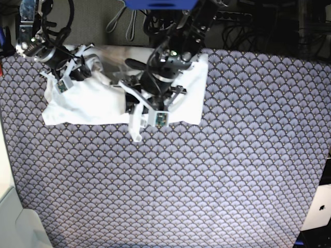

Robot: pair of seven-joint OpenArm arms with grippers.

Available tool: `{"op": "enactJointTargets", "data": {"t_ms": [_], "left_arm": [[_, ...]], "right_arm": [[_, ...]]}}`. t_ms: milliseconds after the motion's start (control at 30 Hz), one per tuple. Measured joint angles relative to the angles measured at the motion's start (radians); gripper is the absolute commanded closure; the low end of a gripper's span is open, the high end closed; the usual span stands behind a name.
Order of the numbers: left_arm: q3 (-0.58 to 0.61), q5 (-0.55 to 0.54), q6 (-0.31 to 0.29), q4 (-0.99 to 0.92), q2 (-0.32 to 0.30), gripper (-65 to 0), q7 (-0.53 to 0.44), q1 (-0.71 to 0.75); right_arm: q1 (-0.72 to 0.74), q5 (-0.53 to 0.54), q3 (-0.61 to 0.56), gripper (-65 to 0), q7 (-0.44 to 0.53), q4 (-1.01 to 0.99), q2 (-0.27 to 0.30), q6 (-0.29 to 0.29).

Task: Fold the T-shirt properly
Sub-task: 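Lay the dragged side onto the shirt and release the left gripper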

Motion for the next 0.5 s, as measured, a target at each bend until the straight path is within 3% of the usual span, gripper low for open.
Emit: {"op": "enactJointTargets", "data": {"t_ms": [167,233,367,433,500], "left_arm": [[0.004,-0.003,-0.004,0.002,-0.016,-49.7,-0.001,-0.001],[0.020,-0.012,0.000,0.002,-0.031,-51.4,-0.004,-0.001],[0.030,-0.084,0.001,0.002,-0.061,-46.3,-0.005,-0.018],[0.024,-0.113,0.006,0.002,-0.076,-40.0,-0.008,-0.038],[0.023,-0.152,0.004,0.003,-0.101,-29.6,-0.011,-0.047]], "right_arm": [[0.011,0.000,0.000,-12.4,0.000,0.000,0.000,0.000],[0.010,0.000,0.000,-12.4,0.000,0.000,0.000,0.000],[0.011,0.000,0.000,-12.4,0.000,0.000,0.000,0.000],[0.011,-0.001,0.000,-12.4,0.000,0.000,0.000,0.000],[0.011,-0.001,0.000,-12.4,-0.001,0.000,0.000,0.000]]}}
